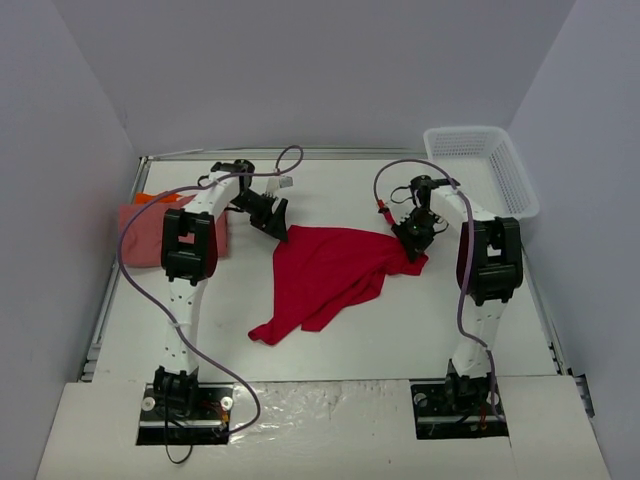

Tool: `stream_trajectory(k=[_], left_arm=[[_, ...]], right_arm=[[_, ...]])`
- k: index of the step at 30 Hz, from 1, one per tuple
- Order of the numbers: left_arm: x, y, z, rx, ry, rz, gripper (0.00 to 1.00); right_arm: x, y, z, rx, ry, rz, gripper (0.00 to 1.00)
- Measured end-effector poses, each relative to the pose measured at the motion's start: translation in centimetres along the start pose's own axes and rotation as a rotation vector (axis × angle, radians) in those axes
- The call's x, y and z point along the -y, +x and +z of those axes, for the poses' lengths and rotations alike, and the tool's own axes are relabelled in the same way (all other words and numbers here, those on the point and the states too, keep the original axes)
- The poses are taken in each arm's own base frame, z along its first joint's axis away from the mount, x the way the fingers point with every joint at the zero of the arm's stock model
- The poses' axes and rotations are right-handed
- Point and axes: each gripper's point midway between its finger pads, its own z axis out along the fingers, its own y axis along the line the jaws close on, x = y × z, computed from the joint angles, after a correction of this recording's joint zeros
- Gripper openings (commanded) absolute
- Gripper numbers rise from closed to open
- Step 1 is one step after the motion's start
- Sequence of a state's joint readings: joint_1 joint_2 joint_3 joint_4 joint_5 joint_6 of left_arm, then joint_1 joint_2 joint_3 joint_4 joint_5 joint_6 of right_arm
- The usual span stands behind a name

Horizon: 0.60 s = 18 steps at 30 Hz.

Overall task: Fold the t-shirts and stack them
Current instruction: Flatten out the tshirt

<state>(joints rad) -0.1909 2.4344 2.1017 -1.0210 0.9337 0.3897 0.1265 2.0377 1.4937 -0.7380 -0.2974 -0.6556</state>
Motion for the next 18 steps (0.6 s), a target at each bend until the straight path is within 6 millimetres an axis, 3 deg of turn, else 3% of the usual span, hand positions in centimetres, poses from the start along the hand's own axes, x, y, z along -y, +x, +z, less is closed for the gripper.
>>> stream_trajectory(k=[5,13,18], left_arm=[[-0.52,-0.38,0.0,0.004,-0.014,0.004,0.54],[-0.95,-0.18,0.55,0.001,-0.005,-0.003,0.27],[-0.8,-0.01,0.8,-0.006,0.0,-0.002,0.27]], right_arm=[[0.1,-0.2,0.21,-0.002,-0.005,0.001,0.0],[0.11,-0.29,0.3,-0.001,-0.008,0.004,0.0],[0.11,-0.29,0.31,-0.001,-0.009,0.005,0.0]])
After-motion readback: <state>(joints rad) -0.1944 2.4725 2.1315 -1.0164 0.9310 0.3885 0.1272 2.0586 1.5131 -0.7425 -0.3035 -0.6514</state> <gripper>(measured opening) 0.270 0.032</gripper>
